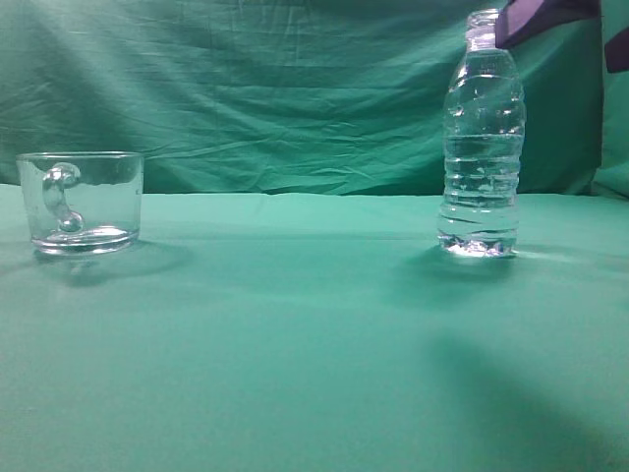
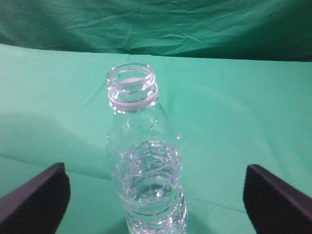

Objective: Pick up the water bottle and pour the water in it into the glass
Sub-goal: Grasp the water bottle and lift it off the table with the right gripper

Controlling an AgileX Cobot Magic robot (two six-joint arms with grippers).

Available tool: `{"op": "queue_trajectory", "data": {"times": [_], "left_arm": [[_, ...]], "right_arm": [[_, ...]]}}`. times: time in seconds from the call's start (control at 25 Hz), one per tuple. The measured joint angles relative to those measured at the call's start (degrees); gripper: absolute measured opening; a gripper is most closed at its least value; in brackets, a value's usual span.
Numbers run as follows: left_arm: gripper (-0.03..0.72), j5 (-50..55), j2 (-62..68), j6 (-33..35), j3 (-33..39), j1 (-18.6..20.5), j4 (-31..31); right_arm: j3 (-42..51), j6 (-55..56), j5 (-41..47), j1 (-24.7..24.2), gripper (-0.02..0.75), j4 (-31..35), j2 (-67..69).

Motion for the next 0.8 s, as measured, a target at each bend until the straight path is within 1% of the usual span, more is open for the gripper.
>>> {"op": "queue_trajectory", "data": {"times": [0.04, 0.16, 0.36, 0.48, 0.52, 0.56, 0.8], "left_arm": [[0.0, 0.0, 0.0, 0.0, 0.0, 0.0, 0.0], [0.0, 0.0, 0.0, 0.0, 0.0, 0.0, 0.0], [0.0, 0.0, 0.0, 0.0, 0.0, 0.0, 0.0], [0.0, 0.0, 0.0, 0.0, 0.0, 0.0, 0.0], [0.0, 0.0, 0.0, 0.0, 0.0, 0.0, 0.0], [0.0, 0.0, 0.0, 0.0, 0.0, 0.0, 0.0], [0.0, 0.0, 0.0, 0.0, 0.0, 0.0, 0.0]], "right_arm": [[0.0, 0.3, -0.5, 0.0, 0.642, -0.6, 0.8], [-0.1, 1.9, -3.1, 0.0, 0.642, -2.0, 3.9], [-1.4, 3.2, -11.0, 0.0, 0.642, -2.7, 11.7], [-3.9, 3.3, -13.8, 0.0, 0.642, -4.7, 17.0], [-4.7, 3.3, -14.8, 0.0, 0.683, -5.3, 18.5], [-5.8, 3.3, -15.6, 0.0, 0.668, -5.7, 20.5], [-11.3, 3.4, -18.2, 0.0, 0.668, -6.1, 29.3]]}}
